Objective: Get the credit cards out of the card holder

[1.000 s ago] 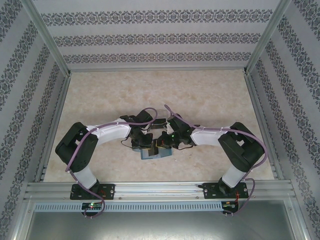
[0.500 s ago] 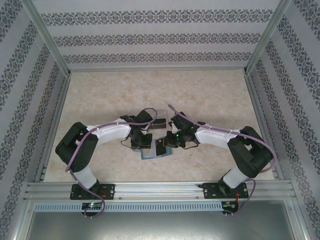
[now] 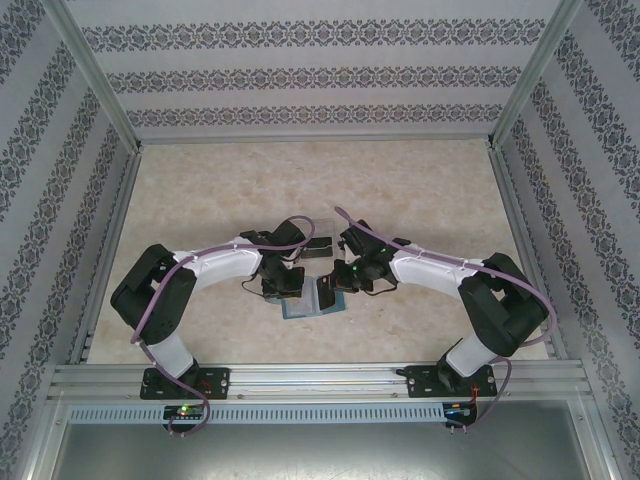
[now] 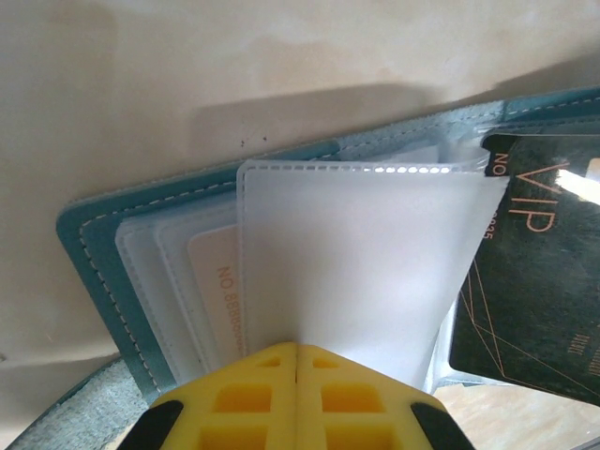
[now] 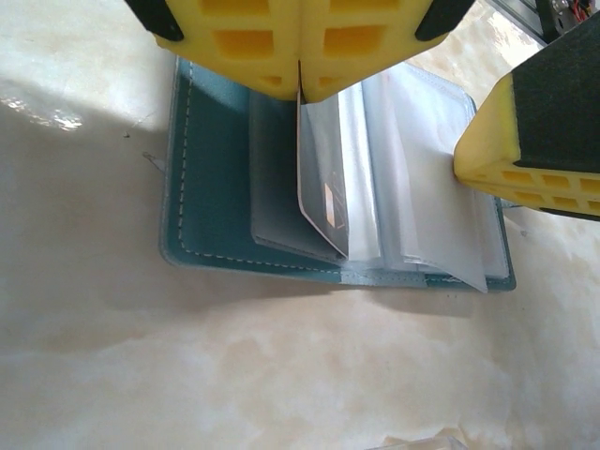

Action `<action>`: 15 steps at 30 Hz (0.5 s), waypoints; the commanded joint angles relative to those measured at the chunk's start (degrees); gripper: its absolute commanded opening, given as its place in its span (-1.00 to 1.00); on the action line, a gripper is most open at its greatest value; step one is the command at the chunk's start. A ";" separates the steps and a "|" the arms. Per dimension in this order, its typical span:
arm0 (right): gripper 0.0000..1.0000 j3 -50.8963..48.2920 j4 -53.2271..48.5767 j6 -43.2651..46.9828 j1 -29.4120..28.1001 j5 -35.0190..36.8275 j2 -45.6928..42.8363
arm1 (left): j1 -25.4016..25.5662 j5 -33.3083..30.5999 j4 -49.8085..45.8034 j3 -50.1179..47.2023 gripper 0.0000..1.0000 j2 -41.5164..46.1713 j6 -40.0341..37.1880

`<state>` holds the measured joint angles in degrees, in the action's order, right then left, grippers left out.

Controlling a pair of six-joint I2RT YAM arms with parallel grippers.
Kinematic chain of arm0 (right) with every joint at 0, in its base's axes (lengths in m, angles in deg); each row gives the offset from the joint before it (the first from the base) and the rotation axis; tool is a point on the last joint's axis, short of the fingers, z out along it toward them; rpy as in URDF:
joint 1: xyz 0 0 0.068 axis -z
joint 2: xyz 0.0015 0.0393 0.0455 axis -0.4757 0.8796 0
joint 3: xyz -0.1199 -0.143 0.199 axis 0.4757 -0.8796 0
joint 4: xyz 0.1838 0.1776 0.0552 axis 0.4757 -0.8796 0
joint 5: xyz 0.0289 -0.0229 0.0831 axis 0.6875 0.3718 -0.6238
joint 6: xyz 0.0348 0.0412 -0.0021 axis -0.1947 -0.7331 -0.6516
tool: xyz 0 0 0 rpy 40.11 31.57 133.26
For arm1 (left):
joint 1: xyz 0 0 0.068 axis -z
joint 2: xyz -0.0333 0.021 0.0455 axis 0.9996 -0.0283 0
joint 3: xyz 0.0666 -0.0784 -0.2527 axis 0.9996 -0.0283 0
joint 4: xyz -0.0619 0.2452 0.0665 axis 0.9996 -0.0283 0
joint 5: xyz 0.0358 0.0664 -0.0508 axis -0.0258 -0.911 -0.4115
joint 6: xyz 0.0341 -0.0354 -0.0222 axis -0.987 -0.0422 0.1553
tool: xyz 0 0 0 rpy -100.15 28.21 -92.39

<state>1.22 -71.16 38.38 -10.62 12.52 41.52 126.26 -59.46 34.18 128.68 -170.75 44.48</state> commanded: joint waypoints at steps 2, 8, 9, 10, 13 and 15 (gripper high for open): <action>-0.93 1.93 -0.66 -1.05 -2.20 1.23 1.30 | 0.52 -0.26 -1.75 0.48 -0.99 -1.11 -1.21; -0.84 3.72 -0.61 -2.78 -4.34 1.26 2.02 | 0.52 0.03 -1.41 0.47 -0.99 -1.30 -1.41; -0.82 3.76 -0.76 -3.01 -4.48 1.31 2.03 | 0.52 0.03 -1.42 0.48 -0.99 -1.32 -1.50; -0.80 3.84 -0.89 -3.21 -4.64 1.34 2.10 | 0.53 0.09 -1.39 0.48 -0.99 -1.43 -1.50; -0.68 3.85 -1.48 -3.79 -4.86 1.44 1.95 | 0.56 0.16 -1.33 0.55 -0.99 -1.57 -1.70; -0.64 3.74 -1.98 -4.08 -5.01 1.48 1.53 | 0.52 0.21 -1.24 0.60 -0.99 -1.65 -1.81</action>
<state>3.91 -71.34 35.47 -14.99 13.18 42.70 126.26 -59.26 34.20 128.68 -170.86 43.93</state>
